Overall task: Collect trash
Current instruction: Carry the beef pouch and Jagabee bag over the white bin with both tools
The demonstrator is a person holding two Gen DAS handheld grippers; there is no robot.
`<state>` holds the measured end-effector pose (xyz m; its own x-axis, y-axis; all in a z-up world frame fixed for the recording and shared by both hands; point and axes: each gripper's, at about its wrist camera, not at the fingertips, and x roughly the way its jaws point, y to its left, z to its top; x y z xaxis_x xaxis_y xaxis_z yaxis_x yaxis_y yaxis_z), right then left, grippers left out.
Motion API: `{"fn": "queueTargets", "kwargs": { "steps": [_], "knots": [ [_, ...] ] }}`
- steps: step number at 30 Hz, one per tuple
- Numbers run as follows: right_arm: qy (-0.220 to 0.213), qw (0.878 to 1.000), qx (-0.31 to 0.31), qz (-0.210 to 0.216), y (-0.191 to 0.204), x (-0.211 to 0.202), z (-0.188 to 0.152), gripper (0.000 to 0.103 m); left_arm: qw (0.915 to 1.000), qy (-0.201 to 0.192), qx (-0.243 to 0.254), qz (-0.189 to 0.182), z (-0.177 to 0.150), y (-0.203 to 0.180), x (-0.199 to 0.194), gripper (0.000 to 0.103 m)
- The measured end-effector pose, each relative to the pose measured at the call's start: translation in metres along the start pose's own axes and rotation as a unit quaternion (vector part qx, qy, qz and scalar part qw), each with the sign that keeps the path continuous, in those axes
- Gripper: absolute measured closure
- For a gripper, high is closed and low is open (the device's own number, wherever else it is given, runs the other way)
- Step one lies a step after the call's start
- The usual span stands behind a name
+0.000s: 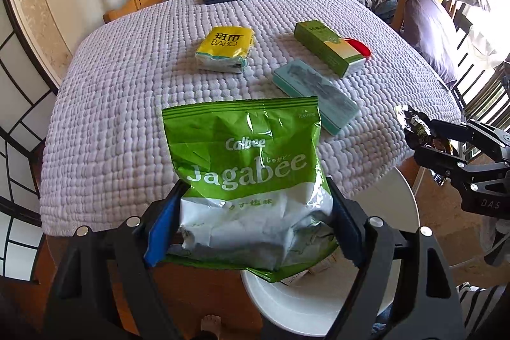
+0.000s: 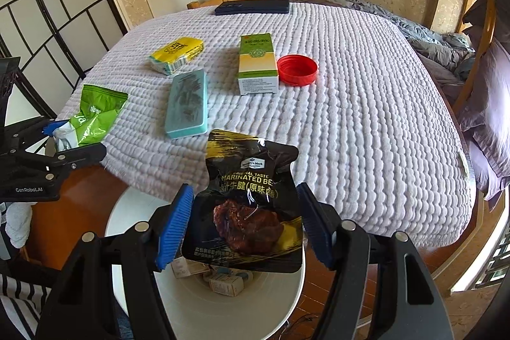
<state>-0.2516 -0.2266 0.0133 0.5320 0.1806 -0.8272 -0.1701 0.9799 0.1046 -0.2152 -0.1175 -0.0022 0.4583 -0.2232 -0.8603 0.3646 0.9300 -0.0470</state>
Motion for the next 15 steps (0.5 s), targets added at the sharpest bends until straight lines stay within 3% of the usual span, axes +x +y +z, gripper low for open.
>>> {"fn": "queueTargets", "kwargs": {
  "steps": [15],
  "knots": [
    [0.014, 0.999, -0.015, 0.032, 0.013, -0.018, -0.026, 0.037, 0.9998, 0.017, 0.010, -0.009, -0.030, -0.034, -0.013, 0.023]
  ]
}}
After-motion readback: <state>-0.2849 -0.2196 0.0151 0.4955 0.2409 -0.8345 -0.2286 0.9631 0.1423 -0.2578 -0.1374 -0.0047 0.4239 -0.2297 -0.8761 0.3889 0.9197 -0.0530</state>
